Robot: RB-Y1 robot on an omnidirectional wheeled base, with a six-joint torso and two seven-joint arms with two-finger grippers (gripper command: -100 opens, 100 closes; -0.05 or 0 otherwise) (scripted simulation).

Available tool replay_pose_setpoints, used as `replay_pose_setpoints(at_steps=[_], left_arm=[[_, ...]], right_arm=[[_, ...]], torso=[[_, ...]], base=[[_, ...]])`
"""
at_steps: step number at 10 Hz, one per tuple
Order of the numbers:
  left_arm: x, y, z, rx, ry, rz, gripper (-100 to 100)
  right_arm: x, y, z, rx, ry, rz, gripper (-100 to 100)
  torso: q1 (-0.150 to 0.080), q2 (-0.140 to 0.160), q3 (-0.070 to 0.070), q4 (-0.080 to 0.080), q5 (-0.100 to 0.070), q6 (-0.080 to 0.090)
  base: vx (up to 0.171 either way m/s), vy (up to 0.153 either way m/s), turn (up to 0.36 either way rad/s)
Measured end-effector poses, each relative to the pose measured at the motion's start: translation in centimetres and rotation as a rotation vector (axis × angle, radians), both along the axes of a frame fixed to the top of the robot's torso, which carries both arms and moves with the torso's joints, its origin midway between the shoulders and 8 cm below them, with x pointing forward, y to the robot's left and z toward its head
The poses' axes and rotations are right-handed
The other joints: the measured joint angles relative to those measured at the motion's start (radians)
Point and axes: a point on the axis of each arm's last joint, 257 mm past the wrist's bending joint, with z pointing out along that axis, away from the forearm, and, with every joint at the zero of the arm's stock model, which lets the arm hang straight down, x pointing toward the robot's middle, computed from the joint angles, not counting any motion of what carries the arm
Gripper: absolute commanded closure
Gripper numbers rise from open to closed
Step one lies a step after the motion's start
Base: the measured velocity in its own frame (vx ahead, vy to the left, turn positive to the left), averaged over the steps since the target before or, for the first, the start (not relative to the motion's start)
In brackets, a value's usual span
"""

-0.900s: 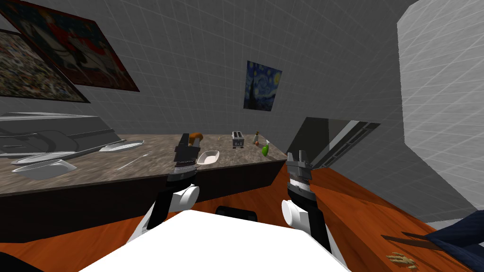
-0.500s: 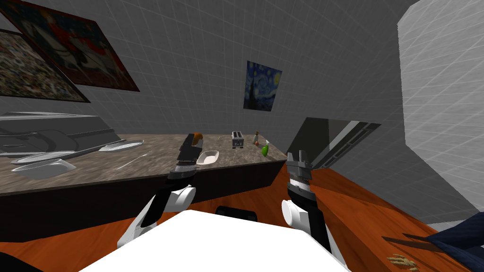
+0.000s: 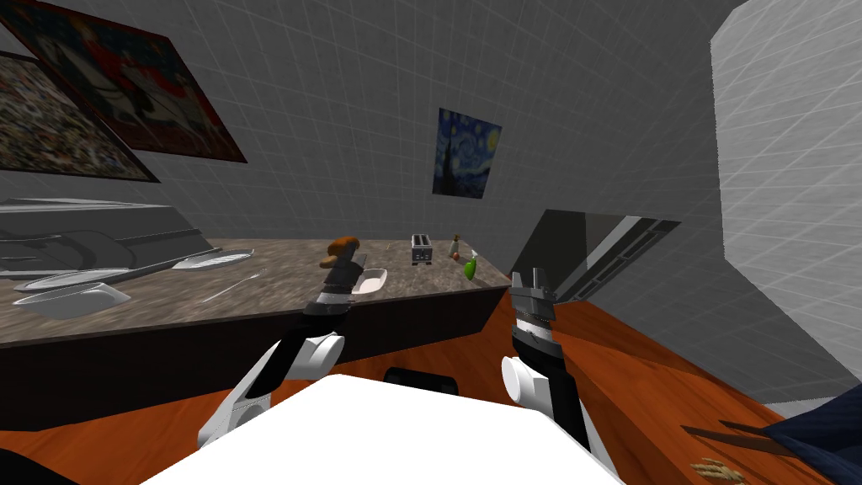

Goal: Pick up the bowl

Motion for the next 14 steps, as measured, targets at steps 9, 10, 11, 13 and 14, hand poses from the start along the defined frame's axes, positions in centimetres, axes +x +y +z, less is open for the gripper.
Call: replay_pose_setpoints(at_steps=[9,10,11,13,14], left_arm=[[2.9,1.7,-5.5,-0.014,0.241,0.029,-100],[3.2,1.9,-6.3,-0.017,0.271,0.034,-100],[3.3,2.0,-7.1,-0.021,0.298,0.037,-100],[3.6,2.4,-8.5,-0.029,0.353,0.046,-100],[3.7,2.7,-9.3,-0.035,0.379,0.051,-100]], right_arm=[[0.0,0.0,0.0,0.000,0.000,0.000,0],[0.0,0.0,0.0,0.000,0.000,0.000,0],[0.0,0.0,0.0,0.000,0.000,0.000,0],[0.0,0.0,0.0,0.000,0.000,0.000,0],[0.0,0.0,0.0,0.000,0.000,0.000,0]], torso=[[0.001,0.001,0.000,0.000,0.000,0.000],[0.000,0.000,0.000,0.000,0.000,0.000],[0.000,0.000,0.000,0.000,0.000,0.000],[0.001,0.000,0.000,0.000,0.000,0.000],[0.000,0.001,0.000,0.000,0.000,0.000]], base=[[0.009,-0.044,0.005],[0.014,-0.046,0.005],[0.017,-0.051,0.005],[0.010,-0.044,0.005],[0.004,-0.039,0.006]])
